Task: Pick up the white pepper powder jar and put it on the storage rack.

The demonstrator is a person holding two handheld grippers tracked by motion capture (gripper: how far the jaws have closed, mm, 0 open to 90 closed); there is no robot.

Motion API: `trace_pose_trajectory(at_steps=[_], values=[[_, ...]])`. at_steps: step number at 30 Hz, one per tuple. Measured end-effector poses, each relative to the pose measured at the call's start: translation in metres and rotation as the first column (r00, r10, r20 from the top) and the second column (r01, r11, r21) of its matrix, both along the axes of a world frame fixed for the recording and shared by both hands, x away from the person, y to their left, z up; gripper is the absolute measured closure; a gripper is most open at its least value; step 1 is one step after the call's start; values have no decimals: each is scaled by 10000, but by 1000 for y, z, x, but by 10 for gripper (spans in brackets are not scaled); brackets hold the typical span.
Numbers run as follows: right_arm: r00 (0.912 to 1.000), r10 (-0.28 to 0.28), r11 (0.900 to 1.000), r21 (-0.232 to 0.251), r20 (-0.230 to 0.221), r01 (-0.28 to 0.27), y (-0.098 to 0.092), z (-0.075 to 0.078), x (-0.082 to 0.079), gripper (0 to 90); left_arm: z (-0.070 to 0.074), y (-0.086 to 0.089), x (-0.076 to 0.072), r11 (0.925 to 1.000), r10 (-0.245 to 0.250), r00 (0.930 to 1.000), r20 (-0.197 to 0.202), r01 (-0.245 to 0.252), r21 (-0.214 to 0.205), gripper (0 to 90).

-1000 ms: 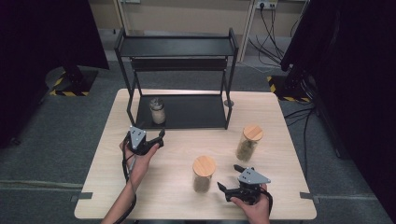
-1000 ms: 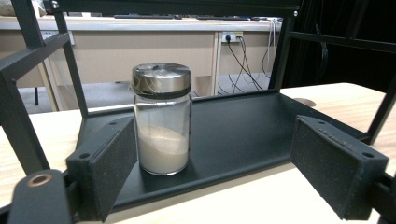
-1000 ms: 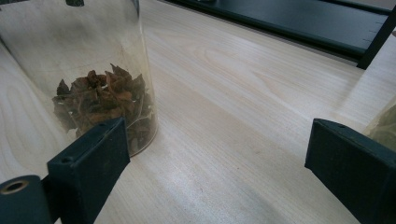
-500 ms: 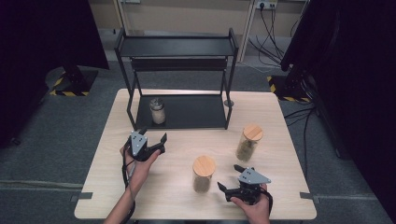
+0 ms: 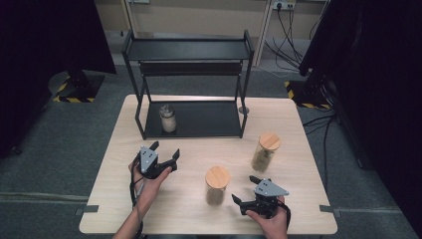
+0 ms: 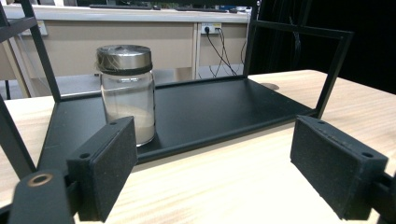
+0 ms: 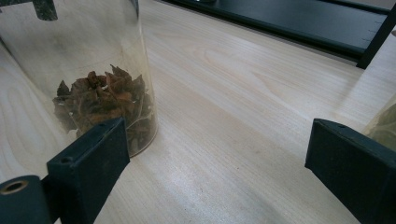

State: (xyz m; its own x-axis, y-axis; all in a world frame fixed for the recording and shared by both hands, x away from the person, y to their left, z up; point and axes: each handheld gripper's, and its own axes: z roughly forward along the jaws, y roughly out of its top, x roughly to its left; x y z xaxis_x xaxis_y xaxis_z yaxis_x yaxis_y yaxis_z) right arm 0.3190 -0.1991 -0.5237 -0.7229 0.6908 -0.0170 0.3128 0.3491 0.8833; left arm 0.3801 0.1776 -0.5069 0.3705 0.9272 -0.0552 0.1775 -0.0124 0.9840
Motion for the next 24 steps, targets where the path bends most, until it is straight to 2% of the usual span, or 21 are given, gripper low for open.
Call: trace_pose_trajectory(at_steps=[5, 15, 24], values=[[10000, -9, 10000, 14, -6, 9, 0, 0, 0, 64, -1, 0, -5, 9999, -23, 9999, -125, 21, -132, 145], [10000, -4, 10000, 16, -5, 4, 0, 0, 0, 64, -7, 0, -20, 9999, 39, 9991, -432, -45, -143, 145], [10000, -20, 10000, 39, -25, 20, 0, 0, 0, 63, -13, -3, -34, 9997, -41, 9992, -388, 32, -242, 146]])
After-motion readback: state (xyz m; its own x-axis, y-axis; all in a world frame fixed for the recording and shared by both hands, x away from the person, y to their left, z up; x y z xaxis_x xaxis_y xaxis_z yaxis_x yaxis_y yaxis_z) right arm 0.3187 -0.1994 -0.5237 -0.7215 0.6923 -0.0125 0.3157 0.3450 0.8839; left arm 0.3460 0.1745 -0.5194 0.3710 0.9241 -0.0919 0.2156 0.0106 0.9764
